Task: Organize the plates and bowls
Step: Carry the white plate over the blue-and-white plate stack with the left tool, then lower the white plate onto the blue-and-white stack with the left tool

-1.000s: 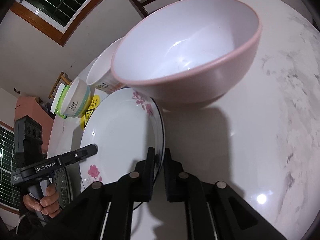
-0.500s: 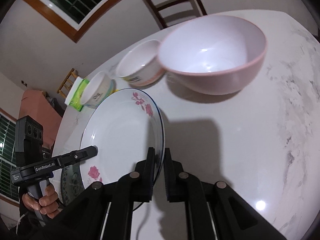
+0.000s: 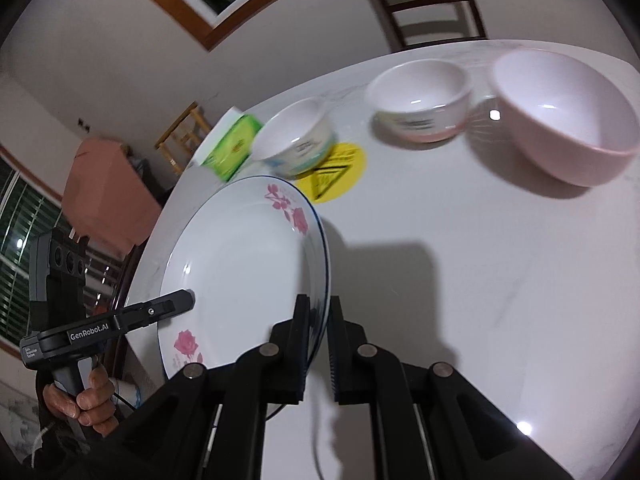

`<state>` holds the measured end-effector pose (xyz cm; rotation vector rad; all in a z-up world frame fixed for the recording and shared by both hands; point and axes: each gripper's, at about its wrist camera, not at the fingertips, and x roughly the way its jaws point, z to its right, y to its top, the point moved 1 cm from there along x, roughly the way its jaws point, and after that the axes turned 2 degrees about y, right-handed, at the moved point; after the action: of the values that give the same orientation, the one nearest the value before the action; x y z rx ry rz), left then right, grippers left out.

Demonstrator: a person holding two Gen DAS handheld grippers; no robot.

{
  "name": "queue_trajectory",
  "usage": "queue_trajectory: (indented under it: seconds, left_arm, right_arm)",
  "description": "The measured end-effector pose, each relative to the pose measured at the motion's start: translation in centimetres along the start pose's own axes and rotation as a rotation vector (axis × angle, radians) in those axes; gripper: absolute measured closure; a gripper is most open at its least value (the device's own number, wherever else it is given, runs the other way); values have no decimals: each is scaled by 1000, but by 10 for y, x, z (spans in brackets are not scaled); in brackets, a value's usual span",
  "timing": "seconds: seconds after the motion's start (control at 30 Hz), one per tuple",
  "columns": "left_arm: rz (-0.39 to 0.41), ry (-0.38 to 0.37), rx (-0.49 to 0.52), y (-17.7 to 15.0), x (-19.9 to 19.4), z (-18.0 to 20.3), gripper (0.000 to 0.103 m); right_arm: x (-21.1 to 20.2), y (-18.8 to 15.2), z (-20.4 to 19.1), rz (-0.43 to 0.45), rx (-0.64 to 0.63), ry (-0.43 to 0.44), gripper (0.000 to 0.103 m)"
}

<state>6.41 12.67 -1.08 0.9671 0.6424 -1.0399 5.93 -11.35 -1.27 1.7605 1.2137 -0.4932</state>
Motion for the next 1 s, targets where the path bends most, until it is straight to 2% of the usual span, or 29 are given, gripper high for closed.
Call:
queue_trajectory:
  seconds: [0.17, 0.4, 1.0]
  left_arm:
    - [16, 26, -44, -15, -20, -36, 96]
    - [0, 45, -106, -36, -30, -78, 97]
    - [-60, 60, -161, -51, -21, -111, 95]
  right_arm:
    - [22, -10, -35, -45, -43, 20, 95]
    - [52, -28, -60, -123, -73, 20, 94]
    - [88, -44, -75, -218, -79, -22, 93]
